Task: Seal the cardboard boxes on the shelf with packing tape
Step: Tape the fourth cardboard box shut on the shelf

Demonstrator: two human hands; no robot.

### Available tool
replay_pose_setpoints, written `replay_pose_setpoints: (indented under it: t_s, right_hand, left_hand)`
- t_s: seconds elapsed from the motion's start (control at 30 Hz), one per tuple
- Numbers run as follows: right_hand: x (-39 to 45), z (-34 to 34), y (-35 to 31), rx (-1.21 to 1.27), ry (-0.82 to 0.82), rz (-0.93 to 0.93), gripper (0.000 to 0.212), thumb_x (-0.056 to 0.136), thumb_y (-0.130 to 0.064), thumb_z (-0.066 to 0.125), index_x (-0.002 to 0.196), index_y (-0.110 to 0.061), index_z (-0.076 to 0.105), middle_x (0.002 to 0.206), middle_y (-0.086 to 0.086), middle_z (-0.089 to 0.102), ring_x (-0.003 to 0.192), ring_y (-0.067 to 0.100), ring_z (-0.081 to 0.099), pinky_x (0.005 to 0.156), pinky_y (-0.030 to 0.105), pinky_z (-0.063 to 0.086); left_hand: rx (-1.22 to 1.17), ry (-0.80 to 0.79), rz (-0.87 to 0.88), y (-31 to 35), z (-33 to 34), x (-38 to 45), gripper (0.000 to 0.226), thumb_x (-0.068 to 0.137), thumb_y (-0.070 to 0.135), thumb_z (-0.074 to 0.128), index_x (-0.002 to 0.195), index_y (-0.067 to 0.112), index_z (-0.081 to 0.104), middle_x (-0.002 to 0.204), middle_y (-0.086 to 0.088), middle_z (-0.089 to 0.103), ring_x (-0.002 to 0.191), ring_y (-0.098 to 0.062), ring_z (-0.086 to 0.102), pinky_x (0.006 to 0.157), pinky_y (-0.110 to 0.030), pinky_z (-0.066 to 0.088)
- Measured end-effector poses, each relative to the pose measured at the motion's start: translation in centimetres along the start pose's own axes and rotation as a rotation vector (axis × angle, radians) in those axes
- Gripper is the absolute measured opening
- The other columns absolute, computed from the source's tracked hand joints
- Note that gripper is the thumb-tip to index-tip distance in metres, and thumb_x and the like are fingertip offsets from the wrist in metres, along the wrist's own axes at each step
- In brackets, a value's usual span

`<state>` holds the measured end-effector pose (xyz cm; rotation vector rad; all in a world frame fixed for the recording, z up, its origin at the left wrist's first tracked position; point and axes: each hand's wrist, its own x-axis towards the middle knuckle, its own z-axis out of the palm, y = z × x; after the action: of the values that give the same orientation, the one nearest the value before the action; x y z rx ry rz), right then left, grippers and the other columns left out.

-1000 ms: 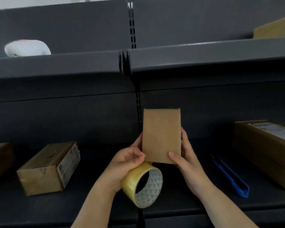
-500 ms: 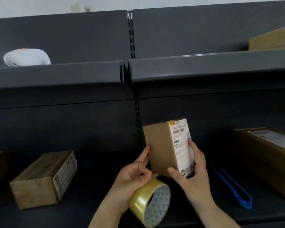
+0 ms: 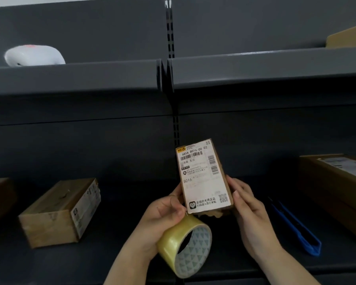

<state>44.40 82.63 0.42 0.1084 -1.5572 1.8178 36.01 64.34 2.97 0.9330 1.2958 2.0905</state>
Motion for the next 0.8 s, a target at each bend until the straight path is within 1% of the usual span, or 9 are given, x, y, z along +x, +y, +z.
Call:
replay_pose_setpoints:
  t_s: [0.1,0.23,0.27,0.37,0.47,0.57,0.7,0.77,0.8]
  right_hand:
    - [0.0,0.1,-0.2,0.033,-0.022,0.091,0.051,0.069,-0.038,0.070,0.119,-0.034,0.063,0.133,-0.002,0.050,0.122,0.017,0.051,0.101,0.048,0.042]
    - [0.2,0.1,-0.2,0.120,-0.106,0.267,0.105,0.035,-0.048,0.090,0.129,-0.043,0.044,0.128,-0.005,0.057,0.115,0.017,0.058,0.085,0.038,0.053]
    - [0.2,0.1,-0.3,0.170,-0.130,0.300,0.107,0.033,-0.044,0.092,0.129,-0.041,0.044,0.124,-0.001,0.061,0.112,0.020,0.060,0.080,0.037,0.054]
    - [0.4,-0.2,-0.4,0.317,-0.193,0.350,0.083,0.050,-0.027,0.085,0.125,-0.034,0.052,0.121,0.008,0.064,0.110,0.028,0.061,0.078,0.044,0.054]
    - [0.1,-0.4,-0.4,0.376,-0.220,0.345,0.072,0.053,-0.027,0.084,0.120,-0.025,0.058,0.117,0.011,0.065,0.106,0.028,0.063,0.076,0.040,0.055]
    - [0.0,-0.3,-0.6,0.355,-0.179,0.348,0.055,0.064,-0.024,0.073,0.118,-0.024,0.062,0.114,0.008,0.068,0.102,0.024,0.065,0.074,0.036,0.056]
    - [0.6,-0.6,-2.0,0.119,-0.018,0.406,0.066,0.068,-0.042,0.069,0.130,-0.034,0.048,0.108,-0.006,0.070,0.095,0.016,0.067,0.069,0.037,0.055]
    - [1.0,-0.9,-3.0,-0.127,-0.001,0.489,0.085,0.063,-0.054,0.066,0.139,-0.047,0.029,0.112,-0.018,0.065,0.092,0.011,0.065,0.067,0.035,0.056]
    - [1.2,-1.0,-3.5,-0.235,-0.002,0.543,0.091,0.065,-0.057,0.064,0.142,-0.052,0.014,0.120,-0.022,0.057,0.093,0.009,0.061,0.065,0.034,0.057]
  left_hand:
    - [0.006,-0.007,0.011,0.0,0.2,-0.1,0.014,0.054,0.019,0.082,0.056,0.018,0.069,0.127,0.014,0.061,0.118,-0.012,0.057,0.086,-0.027,0.052]
    - [0.030,-0.026,-0.023,0.1,0.2,-0.1,0.029,0.046,0.029,0.091,0.058,0.016,0.068,0.129,0.001,0.061,0.117,-0.021,0.059,0.091,-0.034,0.051]
    - [0.038,-0.014,-0.030,0.0,0.2,-0.1,0.028,0.046,0.026,0.090,0.058,0.016,0.067,0.129,-0.002,0.061,0.116,-0.022,0.059,0.091,-0.035,0.051]
    - [0.008,-0.019,-0.046,-0.2,0.0,0.0,0.032,0.045,0.028,0.091,0.058,0.013,0.067,0.117,-0.004,0.067,0.104,-0.026,0.065,0.080,-0.035,0.055]
    - [-0.017,-0.075,-0.053,-0.2,-0.1,0.0,0.034,0.046,0.030,0.092,0.059,0.012,0.067,0.094,-0.002,0.071,0.085,-0.020,0.068,0.069,-0.030,0.055]
    - [-0.016,-0.090,-0.075,-0.1,-0.1,0.0,0.034,0.049,0.030,0.091,0.061,0.010,0.067,0.096,-0.004,0.071,0.084,-0.021,0.068,0.069,-0.031,0.055]
    - [-0.017,0.019,-0.074,0.6,-1.3,-0.3,0.024,0.057,0.025,0.088,0.064,0.010,0.069,0.133,0.004,0.058,0.120,-0.022,0.056,0.093,-0.044,0.046]
    - [0.013,0.104,-0.039,0.9,-2.6,-0.5,0.009,0.071,0.014,0.073,0.063,0.011,0.070,0.134,0.003,0.058,0.122,-0.023,0.055,0.093,-0.046,0.043]
    - [0.028,0.146,-0.028,1.1,-3.2,-0.6,0.011,0.073,0.010,0.066,0.062,0.012,0.070,0.131,0.000,0.060,0.119,-0.024,0.057,0.091,-0.046,0.045]
